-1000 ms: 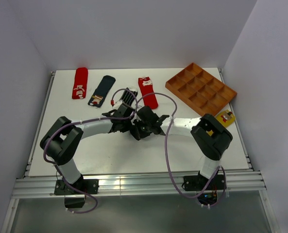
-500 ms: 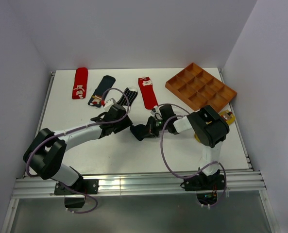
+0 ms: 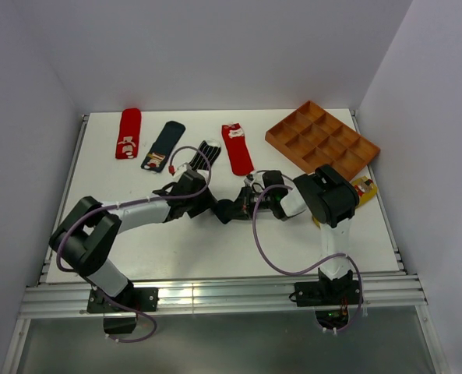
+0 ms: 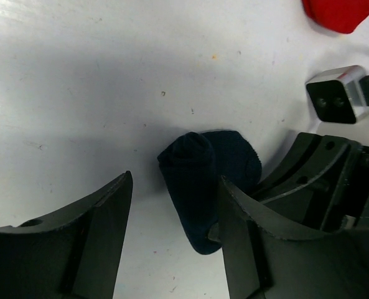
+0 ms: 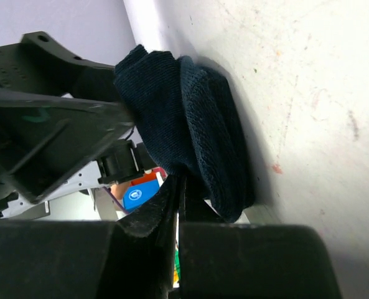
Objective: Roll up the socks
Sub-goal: Roll the sock at the center of the board.
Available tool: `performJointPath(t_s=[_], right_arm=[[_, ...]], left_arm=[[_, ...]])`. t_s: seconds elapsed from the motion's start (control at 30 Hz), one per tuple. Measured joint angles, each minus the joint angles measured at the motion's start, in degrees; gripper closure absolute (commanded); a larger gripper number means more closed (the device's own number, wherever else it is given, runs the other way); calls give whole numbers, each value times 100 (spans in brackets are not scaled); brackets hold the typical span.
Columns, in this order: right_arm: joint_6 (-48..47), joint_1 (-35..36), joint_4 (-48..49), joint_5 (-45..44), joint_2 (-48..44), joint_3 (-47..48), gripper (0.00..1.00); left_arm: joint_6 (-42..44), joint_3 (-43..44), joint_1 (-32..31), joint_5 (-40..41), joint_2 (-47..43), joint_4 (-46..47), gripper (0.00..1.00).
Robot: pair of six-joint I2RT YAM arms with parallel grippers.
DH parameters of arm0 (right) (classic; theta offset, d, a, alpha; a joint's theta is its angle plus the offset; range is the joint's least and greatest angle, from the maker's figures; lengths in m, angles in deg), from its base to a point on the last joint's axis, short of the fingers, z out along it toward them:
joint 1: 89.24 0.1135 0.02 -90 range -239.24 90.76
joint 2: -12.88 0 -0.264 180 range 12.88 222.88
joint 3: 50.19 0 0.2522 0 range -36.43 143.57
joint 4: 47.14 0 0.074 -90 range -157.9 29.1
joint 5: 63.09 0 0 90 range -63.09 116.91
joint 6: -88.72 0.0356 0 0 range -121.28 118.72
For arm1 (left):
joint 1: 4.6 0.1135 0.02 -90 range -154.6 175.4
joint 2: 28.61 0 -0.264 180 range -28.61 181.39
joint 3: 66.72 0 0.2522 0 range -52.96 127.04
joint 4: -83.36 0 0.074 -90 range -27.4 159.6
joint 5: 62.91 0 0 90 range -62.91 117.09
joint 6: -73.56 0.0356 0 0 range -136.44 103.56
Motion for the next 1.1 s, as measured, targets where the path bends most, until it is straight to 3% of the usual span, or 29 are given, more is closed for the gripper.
performJointPath(t_s=[0.23, 0.37, 0.57, 0.7, 0.87, 1.1], right_arm=[[-503, -37, -579, -87, -66, 127, 100], [-879, -37, -1484, -291, -264, 315, 100], [-1672, -4, -2704, -863, -776, 514, 81], [-2361, 201, -3545, -1497, -1263, 680, 65], [-3241, 868, -4301, -2813, -2107, 728, 64], [-4238, 1847, -4430, -4492, -2820, 723, 61]], left_arm=[[-79, 4, 0, -118, 306, 157, 57], [-133, 57, 0, -201, 446, 238, 74], [-138, 146, -22, -247, 555, 260, 90], [-76, 254, -61, -216, 595, 136, 92], [107, 463, -74, -205, 656, -173, 92], [358, 721, -83, -208, 758, -479, 92]])
